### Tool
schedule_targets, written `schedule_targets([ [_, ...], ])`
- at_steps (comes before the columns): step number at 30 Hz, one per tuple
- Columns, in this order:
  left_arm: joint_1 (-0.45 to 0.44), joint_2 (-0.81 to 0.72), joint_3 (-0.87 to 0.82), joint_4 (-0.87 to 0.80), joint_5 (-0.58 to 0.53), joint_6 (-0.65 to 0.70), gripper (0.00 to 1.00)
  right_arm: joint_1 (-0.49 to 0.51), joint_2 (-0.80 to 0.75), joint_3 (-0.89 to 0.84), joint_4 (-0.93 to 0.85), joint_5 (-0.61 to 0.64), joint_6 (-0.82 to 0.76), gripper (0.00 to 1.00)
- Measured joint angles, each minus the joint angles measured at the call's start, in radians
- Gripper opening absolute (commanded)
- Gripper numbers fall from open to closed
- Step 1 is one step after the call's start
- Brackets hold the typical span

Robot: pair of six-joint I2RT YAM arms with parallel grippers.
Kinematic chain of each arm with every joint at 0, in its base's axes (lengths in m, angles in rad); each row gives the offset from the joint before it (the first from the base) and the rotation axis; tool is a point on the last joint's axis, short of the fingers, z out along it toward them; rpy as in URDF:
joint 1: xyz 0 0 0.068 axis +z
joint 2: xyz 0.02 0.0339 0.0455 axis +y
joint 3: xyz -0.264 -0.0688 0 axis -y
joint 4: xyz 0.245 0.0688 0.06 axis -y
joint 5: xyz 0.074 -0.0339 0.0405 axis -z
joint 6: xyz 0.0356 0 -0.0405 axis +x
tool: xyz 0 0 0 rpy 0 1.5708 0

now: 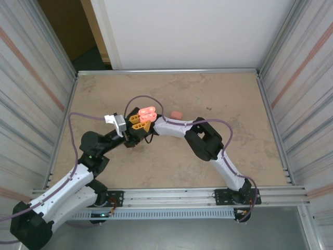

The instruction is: Insert the wireless bluetooth earbuds into the charging case

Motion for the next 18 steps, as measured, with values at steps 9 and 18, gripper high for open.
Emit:
schedule_targets([
  [9, 0.0, 0.0, 0.0, 0.0, 0.006, 0.0, 0.0, 0.005, 0.016, 0.013, -0.038, 0.02, -0.016, 0.39],
  [18, 0.0, 0.0, 0.0, 0.0, 0.006, 0.0, 0.0, 0.005, -0.017, -0.05, -0.002, 0.021, -0.026, 0.37],
])
